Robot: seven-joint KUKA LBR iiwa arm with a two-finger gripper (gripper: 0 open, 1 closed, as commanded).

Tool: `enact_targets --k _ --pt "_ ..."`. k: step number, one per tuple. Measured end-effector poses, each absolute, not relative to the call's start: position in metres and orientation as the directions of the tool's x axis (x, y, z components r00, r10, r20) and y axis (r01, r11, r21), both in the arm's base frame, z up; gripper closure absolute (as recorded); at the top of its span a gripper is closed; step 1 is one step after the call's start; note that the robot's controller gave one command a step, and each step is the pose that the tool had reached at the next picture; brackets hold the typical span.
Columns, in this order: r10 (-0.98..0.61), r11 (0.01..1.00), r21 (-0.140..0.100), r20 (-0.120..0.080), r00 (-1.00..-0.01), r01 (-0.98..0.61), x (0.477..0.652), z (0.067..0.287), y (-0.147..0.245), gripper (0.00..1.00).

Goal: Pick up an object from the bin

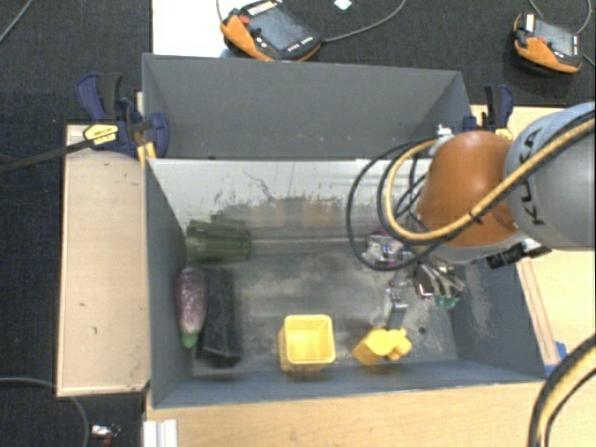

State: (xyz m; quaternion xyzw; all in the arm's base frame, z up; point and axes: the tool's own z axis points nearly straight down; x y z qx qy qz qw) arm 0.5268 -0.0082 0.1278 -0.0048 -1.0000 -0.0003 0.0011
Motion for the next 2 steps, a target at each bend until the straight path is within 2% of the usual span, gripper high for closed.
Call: enact_targets --k 1,2 --pt "0.009 1.0 0.0 -0.003 -1.0 0.009 0.528 0.131 -0.008 0.0" --pt "-0.279 0.96 0.0 -0.01 -0.96 -0.279 0.503 0.098 -0.016 0.0"
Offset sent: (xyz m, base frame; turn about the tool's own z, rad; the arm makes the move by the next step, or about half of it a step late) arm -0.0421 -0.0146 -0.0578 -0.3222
